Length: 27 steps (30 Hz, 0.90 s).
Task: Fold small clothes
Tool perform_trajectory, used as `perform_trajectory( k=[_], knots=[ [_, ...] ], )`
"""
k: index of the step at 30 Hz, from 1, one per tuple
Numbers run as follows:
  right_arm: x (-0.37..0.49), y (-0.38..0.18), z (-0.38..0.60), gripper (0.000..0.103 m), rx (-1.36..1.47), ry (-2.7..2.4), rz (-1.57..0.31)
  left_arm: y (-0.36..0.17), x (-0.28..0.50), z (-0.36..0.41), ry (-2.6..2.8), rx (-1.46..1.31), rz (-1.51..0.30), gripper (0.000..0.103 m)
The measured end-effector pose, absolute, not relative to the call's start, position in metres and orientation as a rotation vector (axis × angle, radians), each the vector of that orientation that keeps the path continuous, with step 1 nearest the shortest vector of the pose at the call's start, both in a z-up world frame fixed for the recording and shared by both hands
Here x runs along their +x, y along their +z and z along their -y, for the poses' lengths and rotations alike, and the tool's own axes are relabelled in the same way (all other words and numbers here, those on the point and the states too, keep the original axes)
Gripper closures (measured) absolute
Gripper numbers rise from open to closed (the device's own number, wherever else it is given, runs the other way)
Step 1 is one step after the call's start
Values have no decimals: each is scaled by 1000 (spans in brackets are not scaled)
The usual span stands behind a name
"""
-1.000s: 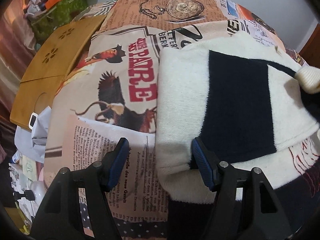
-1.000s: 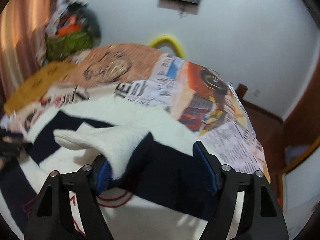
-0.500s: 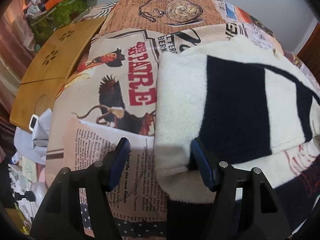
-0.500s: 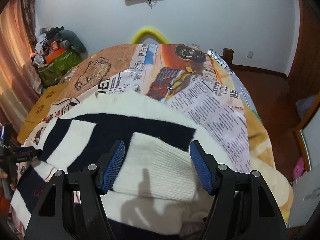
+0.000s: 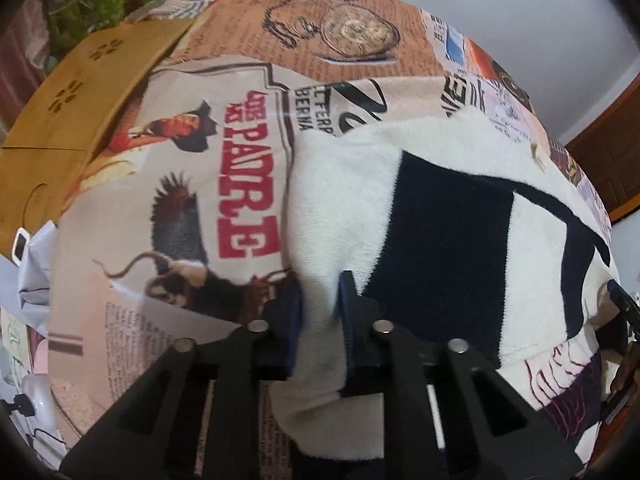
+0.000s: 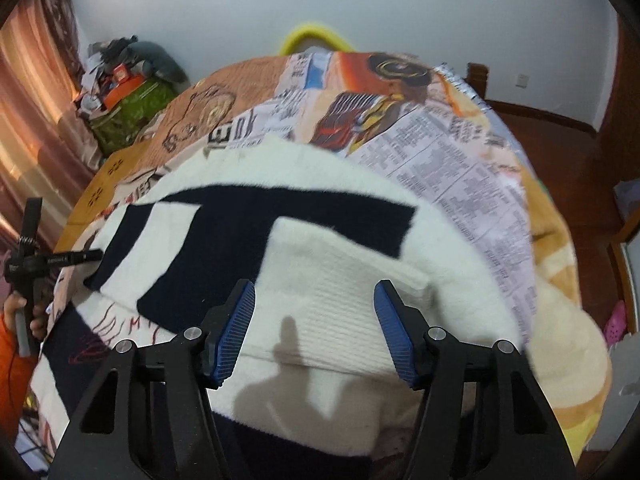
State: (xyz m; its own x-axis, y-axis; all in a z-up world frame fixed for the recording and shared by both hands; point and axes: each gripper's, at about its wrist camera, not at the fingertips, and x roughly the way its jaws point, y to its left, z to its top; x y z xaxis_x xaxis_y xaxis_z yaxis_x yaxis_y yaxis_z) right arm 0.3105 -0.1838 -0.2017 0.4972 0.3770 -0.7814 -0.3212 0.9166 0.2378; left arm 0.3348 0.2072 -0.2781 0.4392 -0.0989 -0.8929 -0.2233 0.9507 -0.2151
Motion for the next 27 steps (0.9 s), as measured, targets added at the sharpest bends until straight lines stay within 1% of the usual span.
perform_trajectory(
  k=[3, 10, 13, 17, 24, 26, 27],
  knots=[
    [314, -210, 176, 45, 51, 431, -989, -274, 323, -210, 133, -276, -1100, 93],
    [318, -226, 158, 45, 27, 483, -1052, -285, 298, -233, 217, -273, -1132, 93],
    [315, -226, 151, 45, 0, 492, -1057, -282, 289, -236, 226, -256, -1134, 94],
    [304, -207, 152, 45, 1, 514, -1012, -267, 279, -234, 242, -221, -1121, 94],
    [278, -159, 189, 44, 15, 464, -889, -213, 265, -216, 230, -189, -1005, 93],
    [269, -150, 205, 42, 16, 423, -865, -201, 263, -206, 204, -180, -985, 92],
    [263, -147, 215, 39, 14, 396, -853, -196, 262, -199, 190, -174, -976, 88]
  ],
)
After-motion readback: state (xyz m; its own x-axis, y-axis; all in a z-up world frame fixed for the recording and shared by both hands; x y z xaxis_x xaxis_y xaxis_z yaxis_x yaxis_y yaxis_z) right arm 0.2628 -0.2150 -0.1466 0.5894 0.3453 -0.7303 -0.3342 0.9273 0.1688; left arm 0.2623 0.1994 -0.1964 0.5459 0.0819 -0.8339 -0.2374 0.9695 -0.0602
